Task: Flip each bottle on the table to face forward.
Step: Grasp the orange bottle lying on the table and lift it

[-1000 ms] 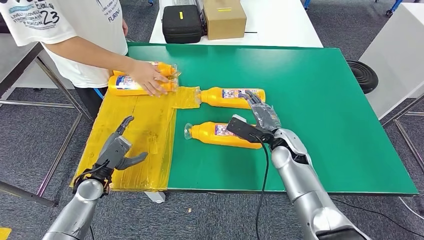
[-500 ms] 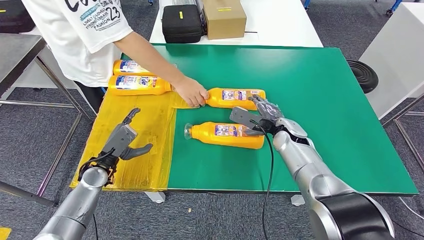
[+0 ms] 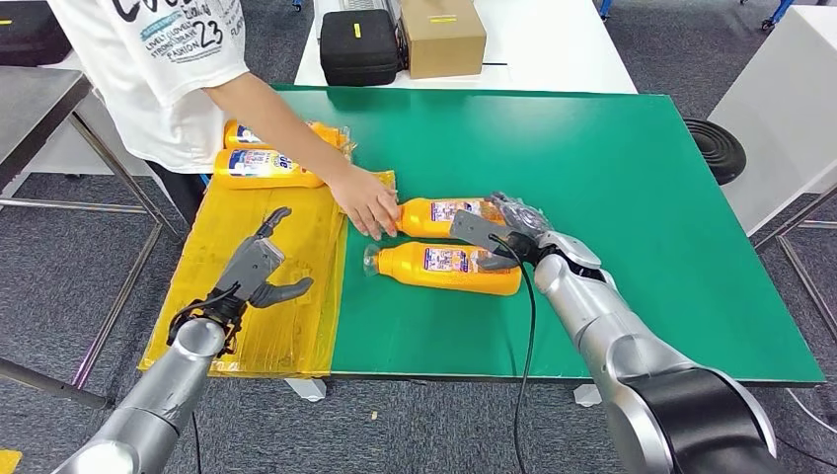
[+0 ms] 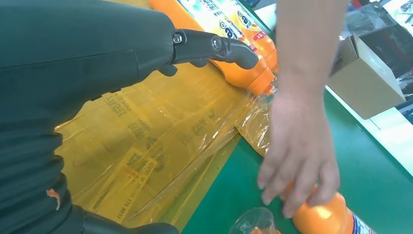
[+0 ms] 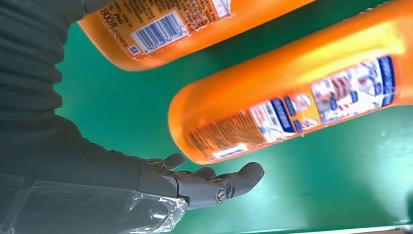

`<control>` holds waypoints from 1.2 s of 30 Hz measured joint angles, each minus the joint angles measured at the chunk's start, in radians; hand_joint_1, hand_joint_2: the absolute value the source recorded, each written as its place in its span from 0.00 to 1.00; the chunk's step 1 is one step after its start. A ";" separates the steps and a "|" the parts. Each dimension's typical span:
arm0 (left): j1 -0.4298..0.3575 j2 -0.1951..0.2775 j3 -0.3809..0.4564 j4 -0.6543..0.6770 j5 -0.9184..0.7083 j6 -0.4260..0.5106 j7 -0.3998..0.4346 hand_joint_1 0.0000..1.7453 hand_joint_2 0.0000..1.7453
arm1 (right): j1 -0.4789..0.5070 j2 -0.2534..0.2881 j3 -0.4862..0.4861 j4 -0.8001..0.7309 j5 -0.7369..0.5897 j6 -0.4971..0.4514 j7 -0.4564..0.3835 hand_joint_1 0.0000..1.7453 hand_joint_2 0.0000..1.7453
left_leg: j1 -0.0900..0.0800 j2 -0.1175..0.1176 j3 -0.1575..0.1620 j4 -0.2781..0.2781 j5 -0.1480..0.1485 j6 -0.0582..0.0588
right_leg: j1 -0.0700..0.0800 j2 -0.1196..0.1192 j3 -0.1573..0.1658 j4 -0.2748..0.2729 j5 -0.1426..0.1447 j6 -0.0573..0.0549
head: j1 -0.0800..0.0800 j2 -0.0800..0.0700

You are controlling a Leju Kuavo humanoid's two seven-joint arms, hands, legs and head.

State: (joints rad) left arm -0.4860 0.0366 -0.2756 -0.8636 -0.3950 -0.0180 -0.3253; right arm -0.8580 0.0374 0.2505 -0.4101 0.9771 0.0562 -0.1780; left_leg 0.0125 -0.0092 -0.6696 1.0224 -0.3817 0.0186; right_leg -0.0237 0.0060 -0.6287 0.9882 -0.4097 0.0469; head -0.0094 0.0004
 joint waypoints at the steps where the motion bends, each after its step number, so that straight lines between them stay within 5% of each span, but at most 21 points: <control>1: -0.001 0.000 -0.002 0.001 -0.001 0.002 -0.001 0.00 1.00 | 0.000 0.004 0.000 0.002 -0.002 0.001 -0.003 0.00 1.00 | 0.000 0.000 0.000 0.000 0.000 0.000 | 0.000 0.000 0.000 0.000 0.000 0.000 | 0.000 0.000; 21: 0.075 0.012 -0.030 -0.141 -0.058 0.029 0.041 0.00 1.00 | 0.029 0.061 0.047 -0.004 -0.010 0.019 -0.095 0.00 1.00 | 0.000 0.000 -0.001 0.000 0.000 0.000 | 0.000 0.000 0.000 0.000 0.000 0.000 | 0.000 0.000; 36: 0.075 0.017 -0.028 -0.144 -0.057 0.015 0.046 0.00 1.00 | 0.073 0.056 0.073 -0.004 -0.039 0.045 -0.067 0.00 1.00 | 0.000 0.000 -0.001 0.000 0.000 0.000 | 0.000 0.000 -0.001 0.000 0.000 0.000 | 0.000 0.000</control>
State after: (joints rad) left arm -0.4108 0.0534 -0.3040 -1.0072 -0.4517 -0.0035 -0.2793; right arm -0.7846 0.0931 0.3239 -0.4136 0.9376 0.1010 -0.2446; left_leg 0.0126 -0.0095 -0.6702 1.0223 -0.3817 0.0185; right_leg -0.0236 0.0058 -0.6294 0.9883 -0.4099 0.0467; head -0.0095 0.0004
